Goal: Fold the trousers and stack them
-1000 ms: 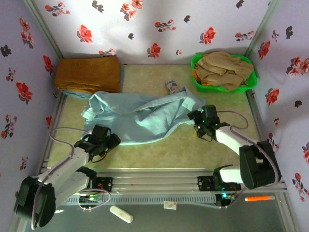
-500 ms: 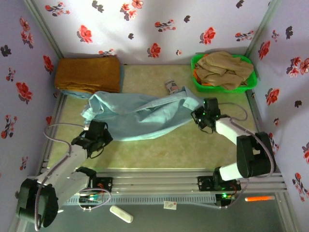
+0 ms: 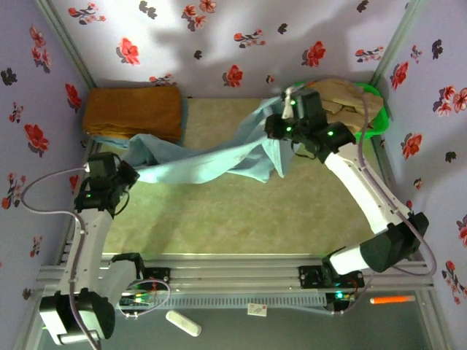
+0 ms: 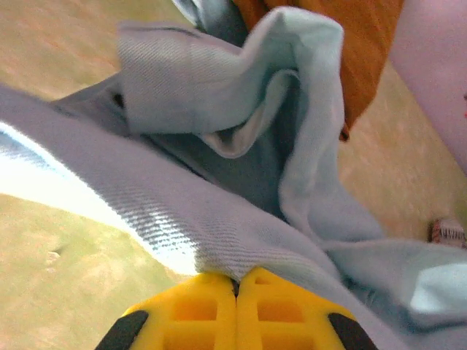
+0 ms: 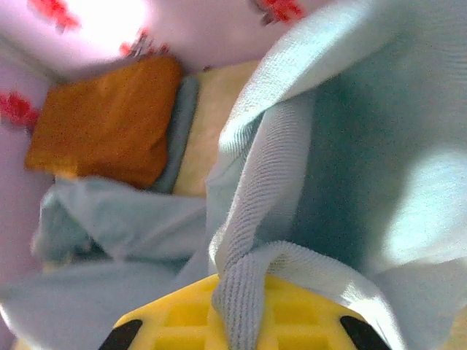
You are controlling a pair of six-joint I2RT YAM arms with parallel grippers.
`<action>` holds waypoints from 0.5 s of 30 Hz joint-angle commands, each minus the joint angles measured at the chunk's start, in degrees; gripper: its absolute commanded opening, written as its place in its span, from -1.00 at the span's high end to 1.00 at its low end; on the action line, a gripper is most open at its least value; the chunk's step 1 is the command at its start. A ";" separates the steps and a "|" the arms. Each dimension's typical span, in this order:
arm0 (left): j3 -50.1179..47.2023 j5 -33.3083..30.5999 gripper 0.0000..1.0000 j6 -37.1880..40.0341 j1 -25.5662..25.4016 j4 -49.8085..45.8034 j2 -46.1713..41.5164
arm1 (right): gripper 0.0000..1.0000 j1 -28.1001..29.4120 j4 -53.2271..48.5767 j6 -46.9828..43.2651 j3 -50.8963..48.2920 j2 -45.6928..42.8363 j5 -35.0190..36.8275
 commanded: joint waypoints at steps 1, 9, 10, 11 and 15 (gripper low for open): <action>0.81 0.15 1.00 1.95 4.02 -4.14 -3.24 | 0.35 6.52 -8.36 -8.30 -2.73 -0.05 -2.07; -4.85 0.53 1.00 1.97 8.20 -8.28 -11.13 | -0.54 5.63 -0.50 1.15 -28.90 -15.40 2.27; -5.57 0.51 1.00 1.71 8.39 -8.68 -11.74 | -0.53 4.00 -0.33 2.98 -31.10 -16.88 3.35; -6.45 0.59 1.00 1.61 8.57 -8.79 -12.39 | -0.53 1.17 0.08 5.26 -33.70 -18.43 4.26; -9.32 0.45 1.00 0.48 8.84 -9.27 -15.61 | -0.50 -7.95 3.64 9.82 -41.64 -19.87 5.37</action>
